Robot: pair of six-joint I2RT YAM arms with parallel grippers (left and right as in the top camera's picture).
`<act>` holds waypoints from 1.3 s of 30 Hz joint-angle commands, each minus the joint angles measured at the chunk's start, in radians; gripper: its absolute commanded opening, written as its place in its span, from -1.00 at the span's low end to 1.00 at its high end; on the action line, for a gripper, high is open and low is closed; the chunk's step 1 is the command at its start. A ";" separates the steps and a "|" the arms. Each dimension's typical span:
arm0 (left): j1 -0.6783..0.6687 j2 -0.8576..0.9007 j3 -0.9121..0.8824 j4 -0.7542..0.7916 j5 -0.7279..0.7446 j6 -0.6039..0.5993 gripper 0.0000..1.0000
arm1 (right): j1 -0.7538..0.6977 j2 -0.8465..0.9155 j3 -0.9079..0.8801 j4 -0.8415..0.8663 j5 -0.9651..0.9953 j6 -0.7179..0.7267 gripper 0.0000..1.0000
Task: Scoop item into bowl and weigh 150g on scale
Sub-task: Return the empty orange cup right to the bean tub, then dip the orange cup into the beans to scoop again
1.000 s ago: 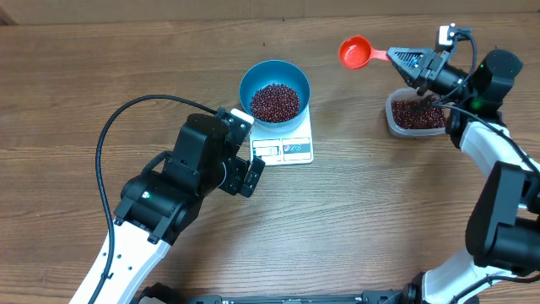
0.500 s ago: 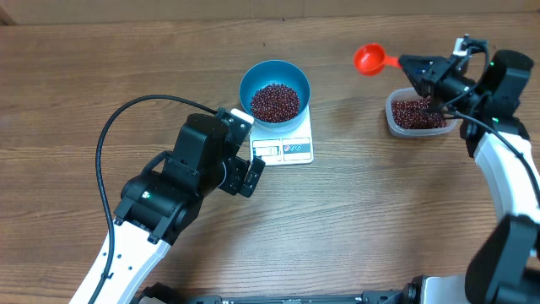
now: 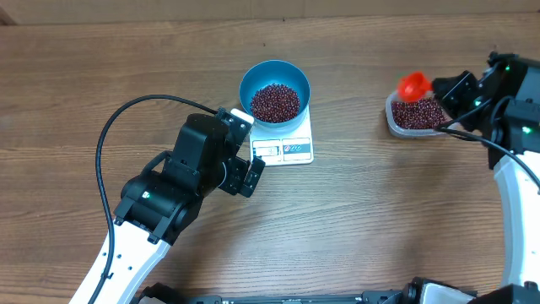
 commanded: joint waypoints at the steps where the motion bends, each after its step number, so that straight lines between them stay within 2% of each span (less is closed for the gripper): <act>1: 0.006 -0.010 0.013 0.002 0.015 0.016 0.99 | -0.002 -0.029 0.064 -0.059 0.218 -0.140 -0.92; 6: 0.006 -0.010 0.013 0.002 0.015 0.016 0.99 | -0.001 -0.029 0.064 -0.083 0.306 -0.246 -0.92; 10: 0.006 -0.010 0.013 0.002 0.015 0.015 0.99 | 0.015 -0.024 0.063 -0.095 0.307 -0.424 -0.92; 14: 0.006 -0.010 0.013 0.002 0.015 0.015 0.99 | 0.034 0.009 0.063 -0.115 0.350 -0.494 -0.92; 28: 0.006 -0.010 0.013 0.002 0.015 0.016 0.99 | 0.049 0.216 0.048 -0.113 0.363 -0.504 -0.92; 39: 0.006 -0.009 0.013 0.002 0.015 0.016 0.99 | 0.049 0.259 0.042 -0.091 0.455 -0.504 -0.92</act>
